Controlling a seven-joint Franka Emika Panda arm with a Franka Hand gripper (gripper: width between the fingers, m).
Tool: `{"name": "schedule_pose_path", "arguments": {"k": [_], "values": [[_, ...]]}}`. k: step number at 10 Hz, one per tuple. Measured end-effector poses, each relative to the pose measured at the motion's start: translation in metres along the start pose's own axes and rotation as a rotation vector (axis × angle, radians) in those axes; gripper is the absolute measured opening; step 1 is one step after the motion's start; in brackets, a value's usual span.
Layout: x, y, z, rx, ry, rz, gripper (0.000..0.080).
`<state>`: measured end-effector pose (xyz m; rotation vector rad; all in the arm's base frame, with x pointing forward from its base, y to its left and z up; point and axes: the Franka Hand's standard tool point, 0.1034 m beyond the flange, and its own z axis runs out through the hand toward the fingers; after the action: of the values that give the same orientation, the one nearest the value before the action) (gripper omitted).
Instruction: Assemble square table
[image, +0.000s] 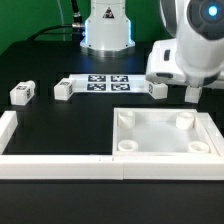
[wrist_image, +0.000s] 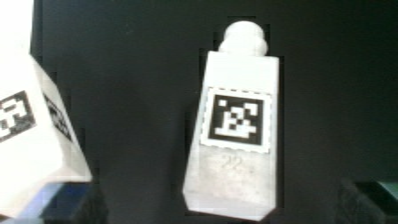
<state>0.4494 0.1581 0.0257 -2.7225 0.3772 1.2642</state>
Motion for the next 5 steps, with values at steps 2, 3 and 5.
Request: {"name": "schedule_pose_path", "arguments": {"k": [2, 3, 5], "values": [[0.006, -0.002, 0.009, -0.009, -0.039, 0.000, 0.0649], [0.005, -0.002, 0.012, -0.010, -0.038, 0.000, 0.0649], [0.006, -0.003, 0.019, -0.015, -0.044, 0.000, 0.0649]]}}
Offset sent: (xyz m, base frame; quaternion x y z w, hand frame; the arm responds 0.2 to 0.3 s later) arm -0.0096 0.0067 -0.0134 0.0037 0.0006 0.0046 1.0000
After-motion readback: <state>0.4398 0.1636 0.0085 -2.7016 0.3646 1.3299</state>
